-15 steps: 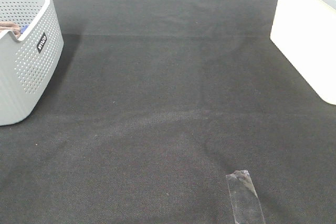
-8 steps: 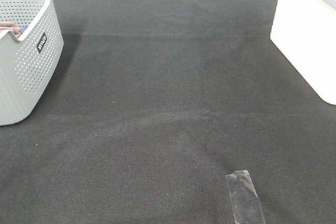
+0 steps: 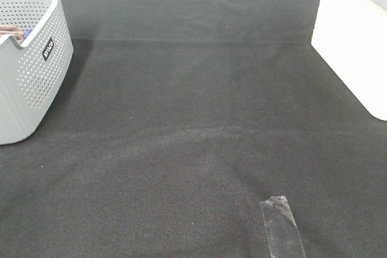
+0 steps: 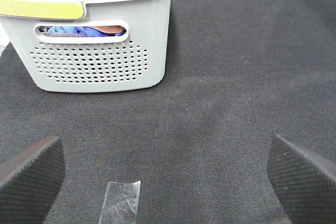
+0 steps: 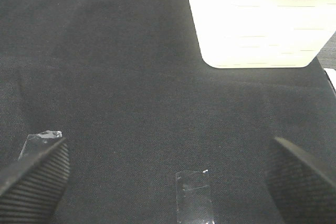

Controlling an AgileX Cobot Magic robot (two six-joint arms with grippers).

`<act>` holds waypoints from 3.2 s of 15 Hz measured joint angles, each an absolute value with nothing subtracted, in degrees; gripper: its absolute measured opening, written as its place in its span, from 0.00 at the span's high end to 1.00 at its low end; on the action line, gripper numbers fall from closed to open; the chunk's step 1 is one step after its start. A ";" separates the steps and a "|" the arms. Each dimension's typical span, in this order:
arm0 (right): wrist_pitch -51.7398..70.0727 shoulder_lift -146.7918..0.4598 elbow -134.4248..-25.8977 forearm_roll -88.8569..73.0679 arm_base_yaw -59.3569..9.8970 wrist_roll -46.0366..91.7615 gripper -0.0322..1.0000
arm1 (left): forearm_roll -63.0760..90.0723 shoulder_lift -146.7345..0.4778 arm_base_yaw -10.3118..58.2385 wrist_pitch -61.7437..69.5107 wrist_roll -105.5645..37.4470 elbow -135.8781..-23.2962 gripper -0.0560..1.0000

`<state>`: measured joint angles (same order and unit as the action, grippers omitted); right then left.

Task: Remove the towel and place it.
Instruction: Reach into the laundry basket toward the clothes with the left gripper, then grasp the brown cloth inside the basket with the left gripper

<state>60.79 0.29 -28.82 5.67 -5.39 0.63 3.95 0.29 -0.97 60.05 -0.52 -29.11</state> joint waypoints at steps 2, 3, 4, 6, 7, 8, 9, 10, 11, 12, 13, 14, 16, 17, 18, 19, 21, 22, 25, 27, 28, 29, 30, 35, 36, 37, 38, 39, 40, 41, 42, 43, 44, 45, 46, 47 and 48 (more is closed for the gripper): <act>60.79 0.29 -28.82 5.67 -5.39 0.63 0.04 | 3.95 0.29 -0.97 60.05 -0.52 -29.11 0.01; 60.79 0.29 -28.82 5.67 -5.39 0.63 0.04 | 3.95 0.29 -0.97 60.05 -0.57 -29.11 0.01; 60.79 0.29 -28.82 5.67 -5.39 0.63 0.04 | 3.95 0.29 -0.97 60.05 -0.57 -29.11 0.01; 60.79 0.29 -28.82 5.67 -5.39 0.63 0.04 | 3.95 0.29 -0.97 60.05 -0.74 -29.11 0.01; 60.79 0.29 -28.82 5.67 -5.39 0.63 0.04 | 3.90 0.29 -0.97 60.05 -0.74 -29.11 0.01; 60.79 0.29 -28.82 5.67 -5.39 0.63 0.04 | 3.90 0.29 -0.97 60.05 -0.80 -29.11 0.01; 60.79 0.29 -28.82 5.67 -5.39 0.63 0.04 | 3.90 0.29 -0.97 60.05 -0.80 -29.11 0.01; 60.79 0.29 -28.82 5.67 -5.39 0.63 0.04 | 3.90 0.29 -0.97 60.05 -0.80 -29.11 0.01; 60.79 0.29 -28.82 5.67 -5.39 0.63 0.04 | 3.90 0.29 -0.97 60.05 -1.72 -29.11 0.01; 60.79 0.29 -28.82 5.67 -5.39 0.63 0.04 | 3.90 0.29 -0.97 60.56 -4.35 -29.51 0.01; 60.79 0.29 -28.82 5.67 -5.39 0.63 0.04 | 3.84 -0.97 -0.97 62.57 -8.54 -31.86 0.01; 60.79 0.29 -28.82 5.67 -5.39 0.63 0.04 | 3.32 -4.76 -0.97 65.55 -14.09 -35.35 0.01; 60.79 0.29 -28.82 5.67 -5.39 0.63 0.04 | 0.86 -13.18 -0.97 69.33 -24.75 -41.71 0.01; 60.79 0.29 -28.82 5.67 -5.39 0.63 0.04 | -0.92 -19.42 -0.97 69.50 -30.25 -46.58 0.01; 60.79 0.29 -28.82 5.67 -5.39 0.63 0.04 | -2.35 -26.59 -0.97 69.67 -35.18 -51.17 0.01; 60.79 0.29 -28.82 5.67 -5.39 0.63 0.04 | -3.55 -33.06 -0.97 69.84 -40.34 -55.98 0.01; 60.79 0.29 -28.82 5.67 -5.39 0.63 0.04 | -7.62 -47.04 -0.97 69.84 -49.90 -66.63 0.01; 60.79 0.29 -28.82 5.67 -5.39 0.63 0.04 | -10.54 -53.51 -0.97 69.84 -53.51 -71.16 0.01; 60.79 0.29 -28.82 5.67 -5.39 0.63 0.04 | -22.69 -73.28 -0.97 69.73 -57.70 -82.68 0.01; 60.79 0.29 -28.82 5.67 -5.39 0.63 0.04 | -31.68 -83.82 -0.97 69.50 -59.30 -87.49 0.01; 60.79 0.29 -28.82 5.67 -5.39 0.63 0.04 | -34.72 -90.70 -0.97 66.81 -61.88 -90.36 0.02; 60.79 0.29 -28.82 5.67 -5.39 0.63 0.04 | -34.89 -92.59 -0.97 65.72 -62.80 -91.33 0.02; 60.79 0.29 -28.82 5.67 -5.39 0.63 0.04 | -34.89 -97.00 -0.97 62.97 -65.49 -93.05 0.02; 60.79 0.29 -28.82 5.67 -5.39 0.63 0.04 | -32.95 -112.07 -0.97 54.26 -74.83 -96.72 0.02; 60.79 0.29 -28.82 5.67 -5.39 0.63 0.04 | -32.31 -113.96 -0.97 53.11 -75.97 -96.72 0.02; 60.79 0.29 -28.82 5.67 -5.39 0.63 0.04 | -31.91 -115.22 -0.97 52.20 -76.89 -96.72 0.02; 60.79 0.29 -28.82 5.67 -5.39 0.63 0.04 | -31.17 -116.08 -0.97 51.91 -77.58 -96.72 0.02; 60.79 0.29 -28.82 5.67 -5.39 0.63 0.04 | -30.19 -116.71 -0.97 51.91 -77.86 -96.72 0.02; 60.79 0.29 -28.82 5.67 -5.39 0.63 0.04 | -28.88 -116.88 -0.97 52.43 -77.92 -96.72 0.02; 60.79 0.29 -28.82 5.67 -5.39 0.63 0.04 | -27.73 -116.94 -0.97 53.17 -78.61 -96.72 0.02; 60.79 0.29 -28.82 5.67 -5.39 0.63 0.04 | -26.41 -116.94 -0.97 54.14 -79.58 -96.72 0.02; 60.79 0.29 -28.82 5.67 -5.39 0.63 0.04 | -25.44 -116.94 -0.97 54.89 -80.21 -96.72 0.02; 60.79 0.29 -28.82 5.67 -5.39 0.63 0.04 | -24.64 -116.94 -0.97 55.35 -80.44 -96.72 0.02; 60.79 0.29 -28.82 5.67 -5.39 0.63 0.04 | -24.52 -116.94 -0.97 55.69 -80.56 -96.72 0.04; 60.79 0.29 -28.82 5.67 -5.39 0.63 0.04 | -24.18 -116.94 -1.66 56.78 -80.73 -96.72 0.10; 60.79 0.29 -28.82 5.67 -5.39 0.63 0.04 | -23.95 -116.94 -2.06 56.84 -80.73 -96.72 0.17; 60.79 0.29 -28.82 5.67 -5.39 0.63 0.04 | -23.84 -116.94 -2.41 56.89 -80.67 -96.72 0.27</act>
<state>60.79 0.29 -28.82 5.67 -5.39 0.63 -23.84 -116.94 -2.41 56.89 -80.67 -96.72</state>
